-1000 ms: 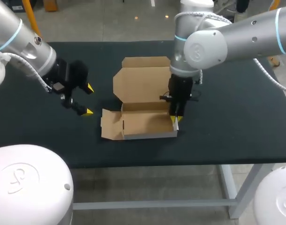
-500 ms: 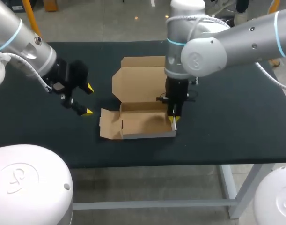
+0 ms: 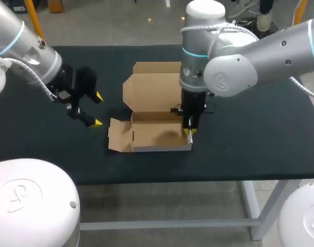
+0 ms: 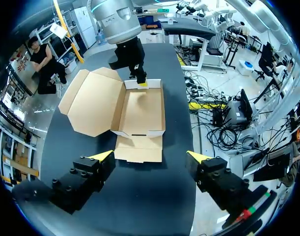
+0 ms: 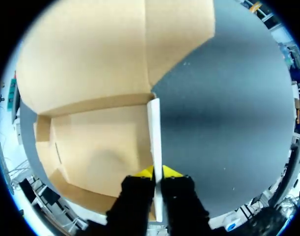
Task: Assemble the packaging by folding the flat box into shape, placing the metal phone stand inside, and closing the box properly
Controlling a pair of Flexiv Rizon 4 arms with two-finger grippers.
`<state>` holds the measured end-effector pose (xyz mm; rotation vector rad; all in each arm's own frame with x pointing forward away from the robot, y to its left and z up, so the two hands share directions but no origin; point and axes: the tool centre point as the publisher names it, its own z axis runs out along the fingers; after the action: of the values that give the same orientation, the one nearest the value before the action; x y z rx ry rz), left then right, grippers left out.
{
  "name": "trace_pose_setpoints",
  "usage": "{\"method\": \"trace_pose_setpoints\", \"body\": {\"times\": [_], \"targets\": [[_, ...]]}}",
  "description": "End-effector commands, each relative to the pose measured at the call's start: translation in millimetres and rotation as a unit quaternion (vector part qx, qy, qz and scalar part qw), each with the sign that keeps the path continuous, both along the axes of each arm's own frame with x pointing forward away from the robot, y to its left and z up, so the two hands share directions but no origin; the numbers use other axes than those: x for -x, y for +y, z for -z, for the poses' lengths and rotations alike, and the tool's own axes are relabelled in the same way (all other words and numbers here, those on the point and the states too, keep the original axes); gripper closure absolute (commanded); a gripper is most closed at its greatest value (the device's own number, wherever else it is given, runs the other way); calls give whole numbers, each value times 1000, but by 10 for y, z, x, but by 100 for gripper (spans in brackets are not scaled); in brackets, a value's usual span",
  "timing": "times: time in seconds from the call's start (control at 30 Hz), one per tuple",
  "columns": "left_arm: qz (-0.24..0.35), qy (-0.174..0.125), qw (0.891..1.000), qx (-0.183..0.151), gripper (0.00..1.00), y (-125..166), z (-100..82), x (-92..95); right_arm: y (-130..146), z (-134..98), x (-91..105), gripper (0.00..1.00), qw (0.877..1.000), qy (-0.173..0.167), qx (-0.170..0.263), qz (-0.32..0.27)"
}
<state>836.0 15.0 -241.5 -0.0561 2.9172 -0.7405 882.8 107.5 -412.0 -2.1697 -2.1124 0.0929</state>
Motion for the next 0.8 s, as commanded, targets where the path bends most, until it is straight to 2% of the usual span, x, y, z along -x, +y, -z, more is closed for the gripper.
{"method": "trace_pose_setpoints", "body": {"times": [0.03,0.27,0.57,0.8], "targets": [[0,1,1000,-3,0,0,-9,2,0,61,53,86,1000,-19,1,4],[0,1,1000,-3,0,0,-9,2,-11,87,27,83,999,-36,11,16],[0,1,1000,-3,0,0,-9,2,-18,105,11,84,997,-72,18,36],[0,1,1000,-3,0,0,-9,2,-44,130,-9,84,996,-79,17,42]]}}
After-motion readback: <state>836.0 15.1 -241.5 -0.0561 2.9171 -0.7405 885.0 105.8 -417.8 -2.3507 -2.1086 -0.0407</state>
